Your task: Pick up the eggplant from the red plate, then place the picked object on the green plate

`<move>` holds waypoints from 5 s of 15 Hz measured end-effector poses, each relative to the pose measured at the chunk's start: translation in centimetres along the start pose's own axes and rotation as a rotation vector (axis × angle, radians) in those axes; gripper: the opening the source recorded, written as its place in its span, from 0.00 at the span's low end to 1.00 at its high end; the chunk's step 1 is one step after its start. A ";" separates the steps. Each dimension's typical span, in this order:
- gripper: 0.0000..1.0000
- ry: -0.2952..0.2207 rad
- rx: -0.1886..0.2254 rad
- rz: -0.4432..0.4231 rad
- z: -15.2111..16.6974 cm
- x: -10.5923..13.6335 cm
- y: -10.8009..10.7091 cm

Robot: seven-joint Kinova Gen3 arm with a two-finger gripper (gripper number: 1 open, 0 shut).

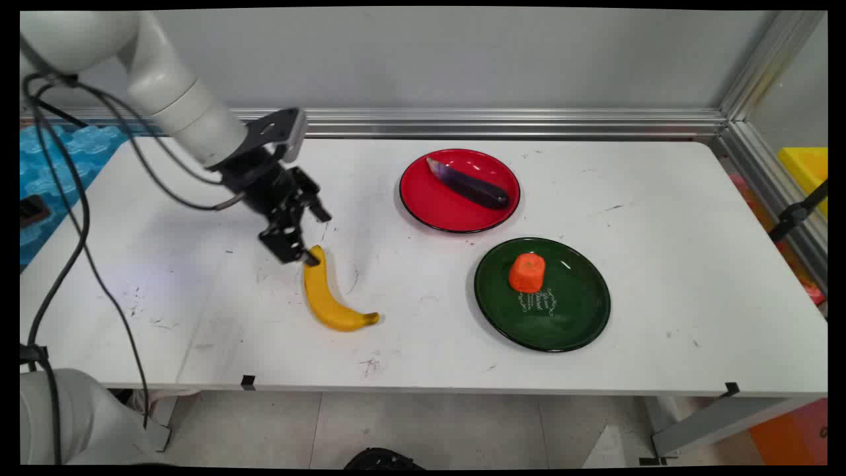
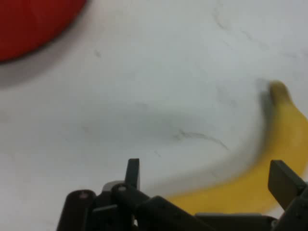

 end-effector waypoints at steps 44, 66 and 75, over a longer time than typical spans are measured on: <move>1.00 0.215 0.046 0.197 17.5 14.8 -22.1; 0.00 0.275 0.018 0.166 13.2 17.5 -17.4; 0.00 0.359 0.019 0.041 10.2 21.6 -6.8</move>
